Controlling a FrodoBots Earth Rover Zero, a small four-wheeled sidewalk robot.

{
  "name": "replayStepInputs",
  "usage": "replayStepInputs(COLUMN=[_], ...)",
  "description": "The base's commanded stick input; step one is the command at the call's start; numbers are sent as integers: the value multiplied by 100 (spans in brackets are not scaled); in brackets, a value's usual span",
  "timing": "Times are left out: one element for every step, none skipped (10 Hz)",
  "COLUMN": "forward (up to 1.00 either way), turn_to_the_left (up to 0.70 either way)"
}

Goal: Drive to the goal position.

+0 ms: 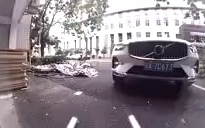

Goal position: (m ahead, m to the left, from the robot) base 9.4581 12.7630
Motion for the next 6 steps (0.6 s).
replayStepInputs(forward=[0, 0, 0, 0, 21, 45], turn_to_the_left=[0, 0, 0, 0, 0, 0])
